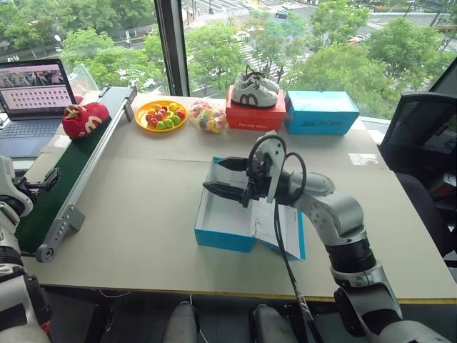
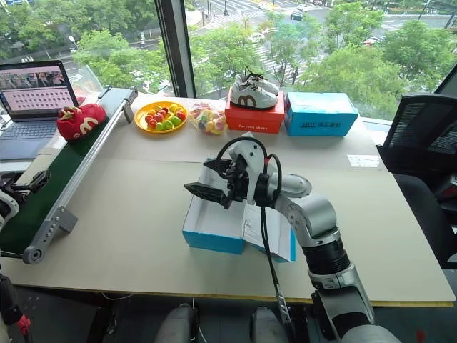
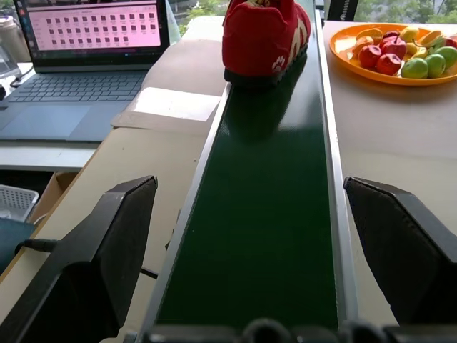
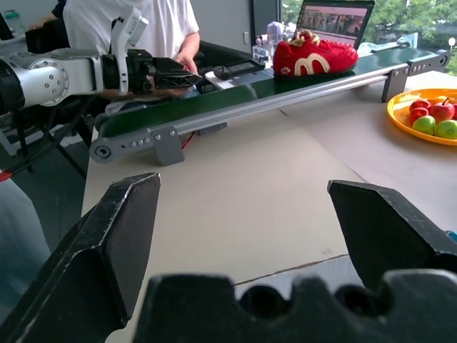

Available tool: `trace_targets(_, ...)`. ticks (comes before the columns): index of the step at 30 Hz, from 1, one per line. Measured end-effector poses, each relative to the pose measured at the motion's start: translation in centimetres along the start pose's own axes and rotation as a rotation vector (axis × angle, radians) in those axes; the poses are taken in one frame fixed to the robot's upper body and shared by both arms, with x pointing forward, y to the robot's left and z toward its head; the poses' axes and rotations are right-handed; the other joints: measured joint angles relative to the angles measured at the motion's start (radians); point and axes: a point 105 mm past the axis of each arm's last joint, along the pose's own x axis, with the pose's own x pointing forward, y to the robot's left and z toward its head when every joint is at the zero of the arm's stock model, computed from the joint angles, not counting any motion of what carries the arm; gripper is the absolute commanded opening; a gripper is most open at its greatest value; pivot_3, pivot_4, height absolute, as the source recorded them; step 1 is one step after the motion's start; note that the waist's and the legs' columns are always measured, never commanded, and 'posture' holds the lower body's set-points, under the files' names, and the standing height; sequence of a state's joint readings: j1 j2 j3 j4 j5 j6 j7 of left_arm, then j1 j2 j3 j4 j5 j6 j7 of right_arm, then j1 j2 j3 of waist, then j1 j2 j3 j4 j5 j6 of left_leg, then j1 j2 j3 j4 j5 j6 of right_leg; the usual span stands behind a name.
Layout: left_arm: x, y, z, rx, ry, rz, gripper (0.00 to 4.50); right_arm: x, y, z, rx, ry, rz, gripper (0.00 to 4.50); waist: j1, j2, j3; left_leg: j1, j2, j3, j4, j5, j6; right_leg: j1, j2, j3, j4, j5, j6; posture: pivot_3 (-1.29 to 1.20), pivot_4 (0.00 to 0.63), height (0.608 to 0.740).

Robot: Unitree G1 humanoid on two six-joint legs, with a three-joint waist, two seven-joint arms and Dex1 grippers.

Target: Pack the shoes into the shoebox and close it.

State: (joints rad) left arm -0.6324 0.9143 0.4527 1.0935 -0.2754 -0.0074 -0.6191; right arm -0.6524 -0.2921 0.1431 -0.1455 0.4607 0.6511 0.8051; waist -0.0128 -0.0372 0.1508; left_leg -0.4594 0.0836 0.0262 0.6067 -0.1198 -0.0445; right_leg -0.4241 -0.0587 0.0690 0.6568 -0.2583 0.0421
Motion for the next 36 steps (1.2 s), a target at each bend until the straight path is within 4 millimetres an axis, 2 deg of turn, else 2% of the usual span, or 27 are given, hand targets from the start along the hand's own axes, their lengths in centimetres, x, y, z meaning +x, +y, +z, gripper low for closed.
trace_targets(16, -0.5, 0.9, -1.4, -0.032, 0.036, 0.046, 4.5, -0.4, -0.6, -0.4, 0.003, 0.022, -0.046, 4.44, 0.0, 0.0, 0.0, 0.0, 0.0, 0.0, 0.0, 0.0, 0.0, 0.0, 0.0, 0.0, 0.001, 0.0, 0.0, 0.0, 0.15, 0.74)
trace_targets(23, -1.4, 2.2, -1.8, -0.024, 0.051, 0.085, 4.5, -0.5, -0.7, -0.6, 0.013, 0.039, -0.057, 4.44, -0.001, -0.001, 0.0, 0.0, 0.0, 0.0, 0.0, 0.0, 0.0, 0.0, 0.0, 0.0, 0.0, 0.0, 0.0, 0.0, 0.15, 0.74)
trace_targets(29, -2.4, 3.0, -3.6, -0.032, 0.101, 0.114, 4.5, -0.6, -0.8, -0.6, 0.009, 0.045, -0.061, 4.44, -0.001, -0.001, 0.0, 0.0, 0.0, 0.0, 0.0, 0.0, 0.0, 0.0, 0.0, 0.0, 0.001, 0.0, -0.001, 0.0, 0.15, 0.74)
trace_targets(36, -2.5, 2.7, -3.9, -0.039, 0.109, 0.073, 4.5, -0.6, -0.8, -0.6, 0.007, 0.045, -0.061, 4.44, 0.003, -0.002, -0.001, 0.0, 0.001, 0.0, 0.0, 0.0, 0.0, 0.0, 0.0, -0.001, 0.001, -0.001, -0.001, 0.0, 0.15, 0.74)
